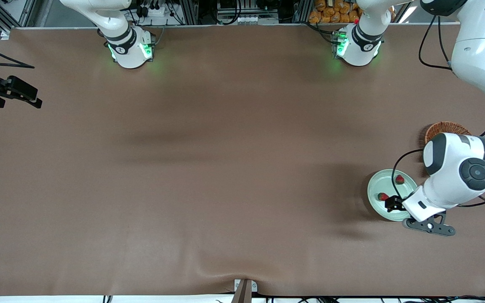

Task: Collect all strawberries into plate
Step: 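Lower the strawberry onto the plate and open the left gripper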

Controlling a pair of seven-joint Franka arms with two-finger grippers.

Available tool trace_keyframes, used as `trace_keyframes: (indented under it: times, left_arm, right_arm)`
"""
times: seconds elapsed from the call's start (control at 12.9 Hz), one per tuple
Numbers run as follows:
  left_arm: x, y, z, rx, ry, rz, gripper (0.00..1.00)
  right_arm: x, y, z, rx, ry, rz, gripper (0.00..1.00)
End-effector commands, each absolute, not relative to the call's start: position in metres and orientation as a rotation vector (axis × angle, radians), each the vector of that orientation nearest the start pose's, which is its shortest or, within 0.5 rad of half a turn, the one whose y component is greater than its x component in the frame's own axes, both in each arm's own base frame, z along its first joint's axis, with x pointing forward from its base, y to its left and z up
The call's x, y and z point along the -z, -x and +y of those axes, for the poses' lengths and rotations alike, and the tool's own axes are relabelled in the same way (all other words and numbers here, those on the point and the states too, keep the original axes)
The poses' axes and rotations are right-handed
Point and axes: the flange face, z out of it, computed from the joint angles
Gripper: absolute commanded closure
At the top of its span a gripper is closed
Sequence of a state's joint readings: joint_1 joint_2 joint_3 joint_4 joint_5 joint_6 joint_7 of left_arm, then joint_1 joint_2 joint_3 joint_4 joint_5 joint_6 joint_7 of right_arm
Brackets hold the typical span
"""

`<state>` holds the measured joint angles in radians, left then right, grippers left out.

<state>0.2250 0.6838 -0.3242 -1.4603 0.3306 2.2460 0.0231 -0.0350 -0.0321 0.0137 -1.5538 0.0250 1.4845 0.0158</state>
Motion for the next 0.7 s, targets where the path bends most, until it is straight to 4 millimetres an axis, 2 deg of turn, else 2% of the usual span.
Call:
trace_keyframes:
  times: [0.0,0.23,0.31,0.39,0.62]
  left_arm:
    - [-0.352,-0.728,-0.039,0.289,3.014,0.308,0.0]
    - [-0.398,-0.714,-0.032,0.284,3.074,0.197,0.0]
    - [-0.416,-0.706,-0.038,0.255,3.082,0.197,0.0]
    - [-0.434,-0.699,-0.03,0.23,3.091,0.164,0.0]
    - [-0.478,-0.669,-0.029,0.135,3.118,0.13,0.0]
  right_arm:
    - [-0.648,-0.539,-0.01,-0.053,3.124,0.058,0.0]
    - [-0.648,-0.539,-0.01,-0.053,3.124,0.058,0.0]
    - [-0.648,-0.539,-0.01,-0.053,3.124,0.058,0.0]
    - [-0.648,-0.539,-0.01,-0.053,3.124,0.055,0.0]
    - [-0.648,-0.539,-0.01,-0.053,3.124,0.055,0.0]
